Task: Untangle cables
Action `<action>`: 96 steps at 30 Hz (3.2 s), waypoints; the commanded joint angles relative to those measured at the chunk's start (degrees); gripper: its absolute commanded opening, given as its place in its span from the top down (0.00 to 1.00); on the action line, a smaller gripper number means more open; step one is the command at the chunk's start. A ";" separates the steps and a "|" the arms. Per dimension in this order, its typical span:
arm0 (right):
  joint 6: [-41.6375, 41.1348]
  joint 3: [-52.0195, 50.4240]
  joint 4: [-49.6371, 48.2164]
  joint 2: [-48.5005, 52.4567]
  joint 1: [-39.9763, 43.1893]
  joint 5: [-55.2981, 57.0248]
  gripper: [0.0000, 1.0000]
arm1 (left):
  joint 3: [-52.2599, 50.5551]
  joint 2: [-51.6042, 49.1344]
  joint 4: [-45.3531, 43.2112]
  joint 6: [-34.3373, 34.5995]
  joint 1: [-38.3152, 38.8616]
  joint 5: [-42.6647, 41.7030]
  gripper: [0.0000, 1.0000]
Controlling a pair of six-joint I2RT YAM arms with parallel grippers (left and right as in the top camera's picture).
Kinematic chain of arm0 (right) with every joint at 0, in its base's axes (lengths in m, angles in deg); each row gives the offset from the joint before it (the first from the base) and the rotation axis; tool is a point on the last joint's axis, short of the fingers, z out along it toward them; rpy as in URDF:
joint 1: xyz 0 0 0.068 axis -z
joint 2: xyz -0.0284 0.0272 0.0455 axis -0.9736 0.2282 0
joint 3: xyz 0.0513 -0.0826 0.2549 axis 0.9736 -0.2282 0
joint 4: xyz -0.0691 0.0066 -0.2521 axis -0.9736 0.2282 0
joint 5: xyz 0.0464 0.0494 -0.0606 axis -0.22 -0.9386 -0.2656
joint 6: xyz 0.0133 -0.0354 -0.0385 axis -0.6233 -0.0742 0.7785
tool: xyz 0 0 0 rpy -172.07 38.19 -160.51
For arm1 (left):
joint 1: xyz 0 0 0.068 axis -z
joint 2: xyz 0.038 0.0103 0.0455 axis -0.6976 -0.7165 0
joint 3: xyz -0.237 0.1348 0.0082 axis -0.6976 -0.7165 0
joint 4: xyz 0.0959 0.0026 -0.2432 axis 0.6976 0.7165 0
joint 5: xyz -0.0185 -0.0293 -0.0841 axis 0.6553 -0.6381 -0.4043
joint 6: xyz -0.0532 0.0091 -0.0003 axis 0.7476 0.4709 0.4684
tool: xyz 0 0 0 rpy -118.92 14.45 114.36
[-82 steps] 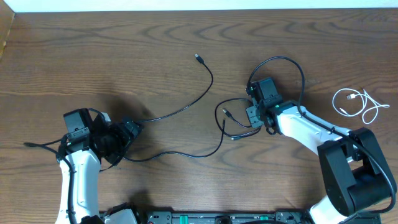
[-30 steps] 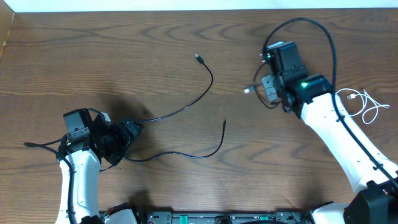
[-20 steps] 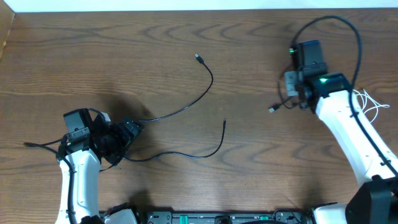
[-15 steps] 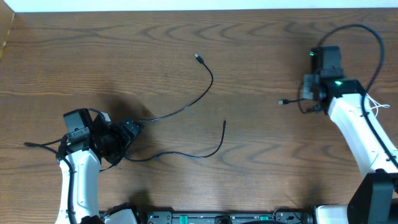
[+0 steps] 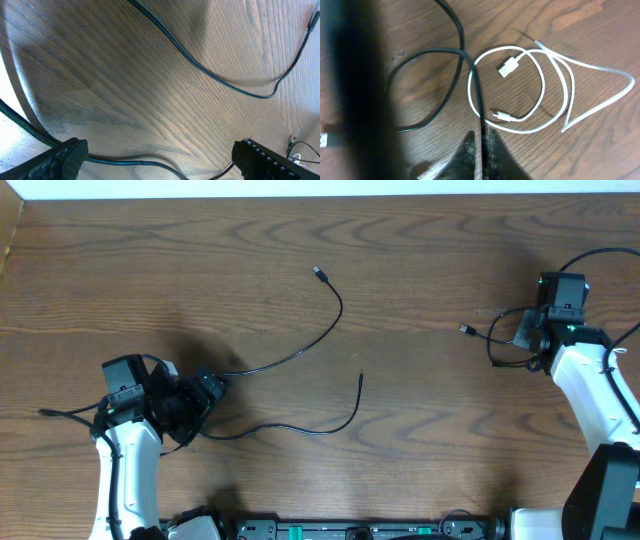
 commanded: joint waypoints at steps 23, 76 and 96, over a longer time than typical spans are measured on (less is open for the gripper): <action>-1.09 -0.33 -1.20 -0.66 0.07 -6.91 0.22 | 1.07 0.11 0.20 -0.94 -0.04 -0.70 0.02; 4.04 -0.13 -7.80 12.37 -0.39 -21.46 0.85 | 1.07 0.11 0.20 -0.94 -0.04 -0.72 0.02; 4.68 0.20 -13.20 11.10 -21.09 -42.38 0.51 | 1.07 0.11 0.20 -0.94 -0.04 -0.70 0.02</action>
